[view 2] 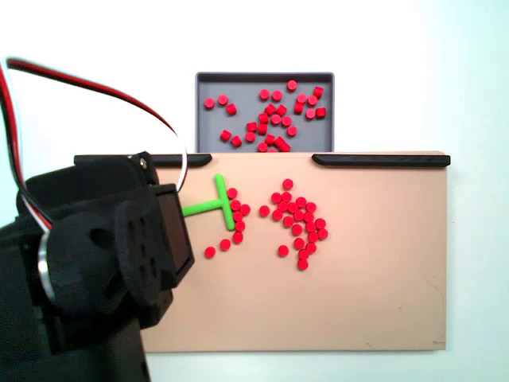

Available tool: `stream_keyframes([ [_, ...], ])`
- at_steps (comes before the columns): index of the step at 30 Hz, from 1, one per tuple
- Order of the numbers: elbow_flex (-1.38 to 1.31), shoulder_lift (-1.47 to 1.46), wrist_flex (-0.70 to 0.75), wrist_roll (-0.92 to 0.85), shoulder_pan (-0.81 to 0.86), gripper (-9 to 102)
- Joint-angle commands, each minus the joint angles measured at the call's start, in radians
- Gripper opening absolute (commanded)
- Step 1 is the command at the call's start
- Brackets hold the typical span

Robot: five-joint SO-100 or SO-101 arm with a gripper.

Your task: Push granules from left to the grey container

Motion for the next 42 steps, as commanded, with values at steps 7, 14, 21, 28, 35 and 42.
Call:
stream_keyframes([
  [7,-0.015,0.005,0.008,-0.086,0.021,0],
  [14,-0.015,0.003,0.008,-0.137,0.028,0],
  [21,-0.015,0.003,0.009,-0.176,0.032,0],
  [28,-0.015,0.002,0.009,-0.199,0.041,0],
  [35,-0.015,-0.003,0.008,-0.224,0.055,0],
  [42,-0.029,-0.014,0.006,-0.272,0.069,0],
])
